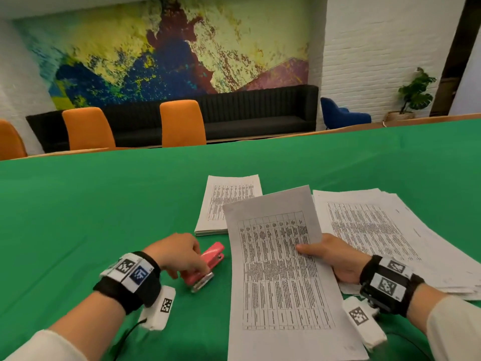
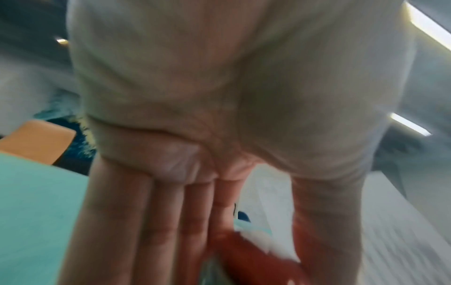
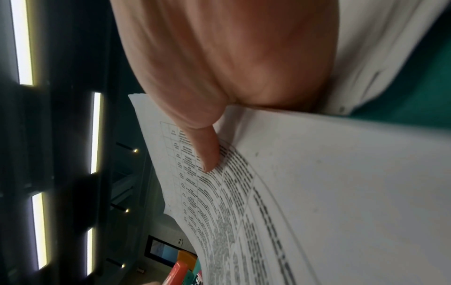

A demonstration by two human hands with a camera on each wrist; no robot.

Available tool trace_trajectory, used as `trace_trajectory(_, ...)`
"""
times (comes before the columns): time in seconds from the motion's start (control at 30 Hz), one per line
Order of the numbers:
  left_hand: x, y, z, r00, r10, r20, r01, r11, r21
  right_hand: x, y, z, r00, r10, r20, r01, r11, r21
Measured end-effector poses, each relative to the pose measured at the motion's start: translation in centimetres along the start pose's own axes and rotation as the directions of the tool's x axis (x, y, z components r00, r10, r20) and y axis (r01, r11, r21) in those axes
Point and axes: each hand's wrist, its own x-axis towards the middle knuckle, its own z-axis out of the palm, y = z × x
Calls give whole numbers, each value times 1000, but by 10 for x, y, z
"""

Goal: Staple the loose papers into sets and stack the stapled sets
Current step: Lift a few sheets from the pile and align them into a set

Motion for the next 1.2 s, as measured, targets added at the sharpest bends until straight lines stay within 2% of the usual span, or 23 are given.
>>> trace_trajectory(0.07, -3, -5, -20, 1000, 18, 0, -17, 981, -191, 0, 1, -2, 1000, -1, 3, 1, 1000, 7)
trace_trajectory(0.13, -12, -8, -47, 996, 79, -36, -87, 934, -346, 0, 1, -2, 1000, -5, 6, 5, 1000, 8)
trace_trajectory(0.2, -19, -10, -72, 974, 141, -177, -206, 880, -428, 0, 1, -2, 1000, -11, 5, 11, 1000, 4)
trace_trajectory(0.23, -19, -11, -81, 946, 149, -289, -278, 832, -481, 1, 1, -1, 1000, -13, 1, 13, 1000, 0)
trace_trajectory(0.27, -18, -11, -87, 906, 143, -399, -365, 743, -561, 0, 1, -1, 1000, -14, -3, 14, 1000, -3)
trace_trajectory(0.3, -14, -11, -91, 864, 131, -486, -463, 587, -664, 0, 1, -1, 1000, -13, -4, 13, 1000, -2)
trace_trajectory(0.33, -8, -10, -91, 832, 115, -543, -546, 352, -760, 0, 1, -1, 1000, -15, -2, 15, 1000, -1)
trace_trajectory(0.4, 7, -3, -90, 817, 17, -577, -568, -154, -809, -1, 2, -1, 1000, -28, 7, 28, 1000, 7)
trace_trajectory(0.43, 15, 3, -89, 834, -52, -549, -535, -319, -782, -2, 2, -1, 999, -38, 12, 38, 999, 12)
trace_trajectory(0.47, 23, 10, -89, 860, -101, -501, -494, -417, -763, -2, 2, 0, 999, -47, 16, 47, 999, 16)
trace_trajectory(0.5, 28, 20, -88, 881, -131, -455, -460, -463, -757, -3, 2, 0, 998, -54, 20, 54, 998, 16)
trace_trajectory(0.53, 33, 31, -86, 893, -150, -424, -442, -463, -768, -3, 2, 0, 998, -58, 25, 58, 998, 15)
trace_trajectory(0.57, 39, 40, -83, 892, -173, -417, -450, -415, -790, -4, 2, 0, 998, -60, 29, 60, 998, 14)
trace_trajectory(0.6, 45, 50, -79, 878, -193, -437, -478, -317, -819, -4, 2, 0, 998, -60, 35, 59, 998, 14)
trace_trajectory(0.7, 64, 76, -67, 777, -206, -595, -584, 118, -803, -5, 1, 0, 998, -55, 39, 54, 998, 25)
trace_trajectory(0.77, 76, 90, -56, 743, -157, -651, -600, 274, -751, -5, 1, 0, 997, -59, 42, 58, 998, 30)
trace_trajectory(1.03, 105, 102, -15, 781, -29, -624, -492, 587, -643, -2, 5, -3, 998, -64, 26, 63, 997, 39)
trace_trajectory(1.1, 111, 96, -9, 784, -35, -620, -486, 588, -647, -1, 6, -4, 997, -67, 29, 66, 997, 38)
trace_trajectory(1.2, 117, 82, -3, 794, -74, -604, -476, 543, -692, 2, 9, -5, 997, -72, 16, 72, 997, 22)
